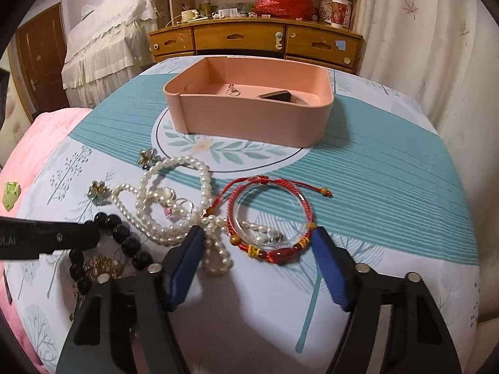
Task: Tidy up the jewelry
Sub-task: 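Grasp the red string bracelet with the right tool while the left tool grasps the black bead bracelet, then carry both bracelets into the pink box and open both tools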
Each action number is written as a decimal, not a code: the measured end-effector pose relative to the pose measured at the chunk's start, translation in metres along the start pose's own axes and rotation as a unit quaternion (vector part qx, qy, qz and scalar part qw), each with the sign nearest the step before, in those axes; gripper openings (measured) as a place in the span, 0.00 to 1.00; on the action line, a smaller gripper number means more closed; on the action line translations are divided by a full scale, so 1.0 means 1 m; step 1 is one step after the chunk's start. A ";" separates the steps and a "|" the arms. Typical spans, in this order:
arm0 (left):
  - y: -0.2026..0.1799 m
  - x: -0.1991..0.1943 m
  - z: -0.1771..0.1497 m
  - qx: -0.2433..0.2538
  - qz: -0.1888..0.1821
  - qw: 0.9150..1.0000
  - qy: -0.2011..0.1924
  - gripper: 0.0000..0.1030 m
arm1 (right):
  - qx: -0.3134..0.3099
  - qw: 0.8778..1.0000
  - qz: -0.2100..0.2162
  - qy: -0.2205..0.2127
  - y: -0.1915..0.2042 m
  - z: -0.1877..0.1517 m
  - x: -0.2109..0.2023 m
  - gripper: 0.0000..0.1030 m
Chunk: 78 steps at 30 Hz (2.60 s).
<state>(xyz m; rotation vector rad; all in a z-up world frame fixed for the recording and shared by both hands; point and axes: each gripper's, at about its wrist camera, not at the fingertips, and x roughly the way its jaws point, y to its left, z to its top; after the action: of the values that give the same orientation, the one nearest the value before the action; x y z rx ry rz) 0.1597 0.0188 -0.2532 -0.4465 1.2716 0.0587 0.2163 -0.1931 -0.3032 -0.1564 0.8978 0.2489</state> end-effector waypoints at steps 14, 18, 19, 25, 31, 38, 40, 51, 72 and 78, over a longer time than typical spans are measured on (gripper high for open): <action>-0.001 -0.010 -0.001 -0.005 -0.032 0.999 -0.018 0.12 | 0.055 0.998 0.040 0.009 -0.019 0.010 -0.001 0.33; 0.002 -0.017 0.000 0.003 -0.071 0.997 -0.032 0.12 | 0.056 0.997 0.052 0.006 -0.017 0.010 -0.005 0.09; 0.003 -0.019 0.002 0.005 -0.076 0.997 -0.035 0.12 | 0.053 0.997 0.049 0.009 -0.015 0.011 -0.005 0.08; -0.003 -0.029 0.008 0.016 -0.093 0.994 -0.048 0.12 | 0.032 0.999 0.031 0.003 -0.007 0.014 -0.009 0.08; -0.015 -0.052 0.016 0.031 -0.122 0.989 -0.078 0.12 | 0.042 0.999 0.012 -0.007 -0.010 0.026 -0.009 0.25; -0.028 -0.075 0.031 0.056 -0.137 0.983 -0.111 0.12 | 0.008 1.000 0.012 0.016 -0.007 0.032 0.007 0.27; -0.029 -0.084 0.035 0.058 -0.138 0.981 -0.121 0.12 | 0.004 1.000 0.016 0.017 -0.006 0.033 0.011 0.18; -0.037 -0.111 0.069 0.075 -0.133 0.975 -0.164 0.12 | 0.076 0.995 0.072 -0.001 -0.025 0.058 0.007 0.10; -0.099 -0.080 0.178 0.120 -0.122 0.957 -0.232 0.12 | 0.091 0.972 0.175 -0.127 -0.027 0.159 -0.032 0.13; -0.102 -0.065 0.188 0.107 -0.098 0.969 -0.200 0.13 | 0.106 0.976 0.152 -0.110 -0.035 0.158 -0.020 0.66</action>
<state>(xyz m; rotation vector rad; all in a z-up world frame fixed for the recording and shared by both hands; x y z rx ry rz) 0.3395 0.0058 -0.1212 -0.3491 0.8212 -0.1479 0.3334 -0.1921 -0.1891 0.2068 0.7193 0.4438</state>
